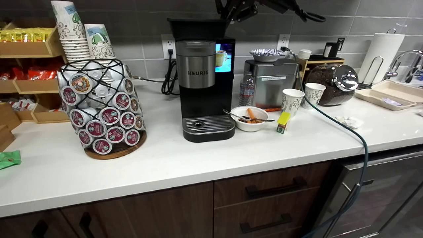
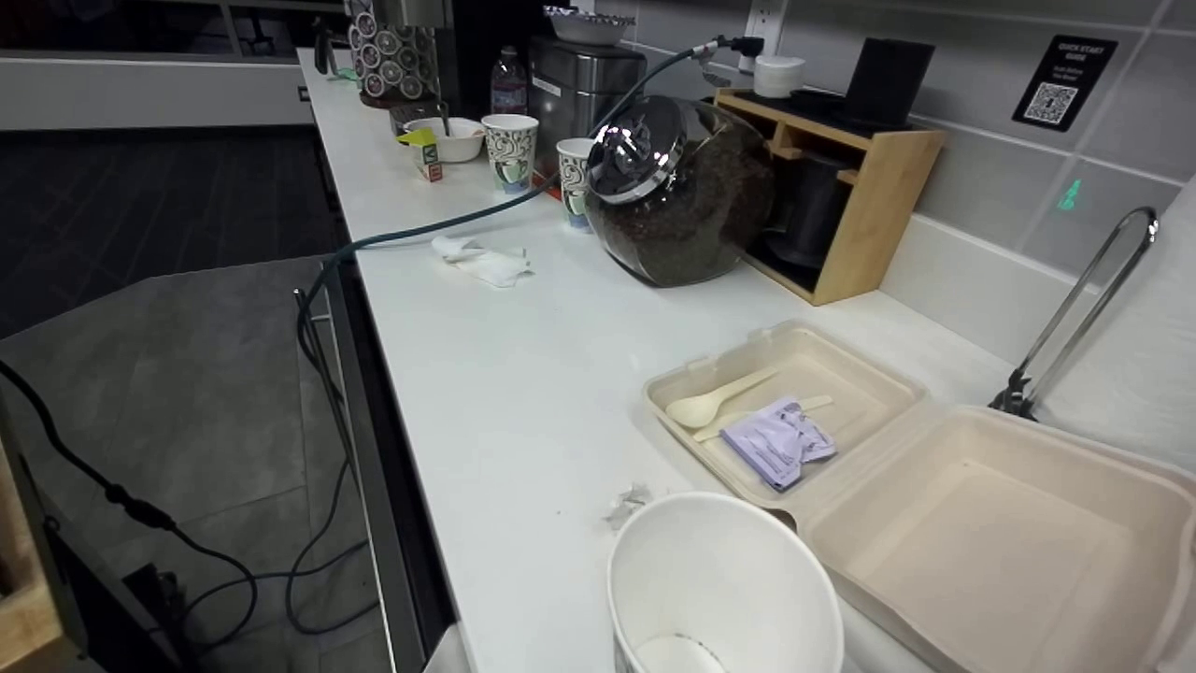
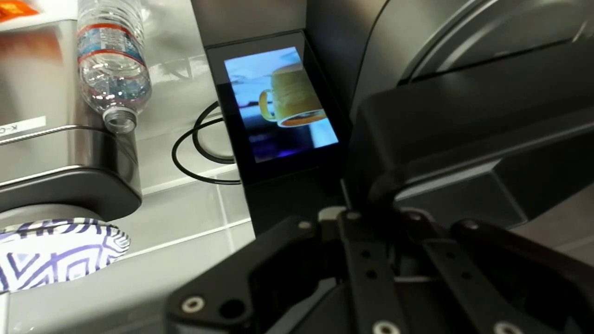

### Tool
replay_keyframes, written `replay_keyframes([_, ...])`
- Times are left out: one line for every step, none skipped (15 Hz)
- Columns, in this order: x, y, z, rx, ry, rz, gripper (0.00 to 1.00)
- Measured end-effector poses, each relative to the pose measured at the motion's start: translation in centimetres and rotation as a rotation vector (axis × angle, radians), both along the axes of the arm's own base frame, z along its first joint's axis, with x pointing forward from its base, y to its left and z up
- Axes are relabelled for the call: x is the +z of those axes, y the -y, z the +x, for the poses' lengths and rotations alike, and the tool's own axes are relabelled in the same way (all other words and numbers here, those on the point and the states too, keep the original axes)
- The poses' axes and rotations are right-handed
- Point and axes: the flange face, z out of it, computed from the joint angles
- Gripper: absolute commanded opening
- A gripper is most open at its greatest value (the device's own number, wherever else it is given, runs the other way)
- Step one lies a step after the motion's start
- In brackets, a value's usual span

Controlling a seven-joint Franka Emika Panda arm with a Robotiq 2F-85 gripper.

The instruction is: Pick up the black bowl from the top of the coffee maker and put it on the counter

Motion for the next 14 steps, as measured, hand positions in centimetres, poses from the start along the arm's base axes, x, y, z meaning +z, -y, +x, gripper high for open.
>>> replay_keyframes([0.3, 0.0, -0.2, 0.003, -0.005, -0.011, 0.02])
replay_keyframes([0.8, -0.1, -0.5, 0.013, -0.010, -0.024, 0.02])
replay_keyframes([1.3, -0.3, -1.0, 0.026, -0.017, -0.036, 0.02])
replay_keyframes([1.9, -0.5, -1.9, 0.042, -0.034, -0.044, 0.02])
replay_keyframes([2.3, -0.7, -2.9, 0.053, -0.060, -0.047, 0.02])
replay_keyframes([2.4, -0.8, -4.1, 0.054, -0.092, -0.047, 0.02])
replay_keyframes([2.4, -0.7, -5.2, 0.045, -0.122, -0.042, 0.03])
replay_keyframes([2.3, -0.5, -6.4, 0.027, -0.149, -0.028, 0.03])
replay_keyframes([2.2, -0.2, -7.5, 0.000, -0.165, -0.003, 0.03])
replay_keyframes([1.9, 0.0, -8.5, -0.036, -0.181, 0.030, 0.03])
replay_keyframes([1.6, 0.1, -9.6, -0.071, -0.197, 0.064, 0.03])
replay_keyframes([1.3, 0.0, -10.8, -0.101, -0.214, 0.103, 0.03])
replay_keyframes([1.0, -0.2, -12.1, -0.124, -0.233, 0.143, 0.03])
replay_keyframes([0.6, -0.5, -13.5, -0.148, -0.253, 0.185, 0.03])
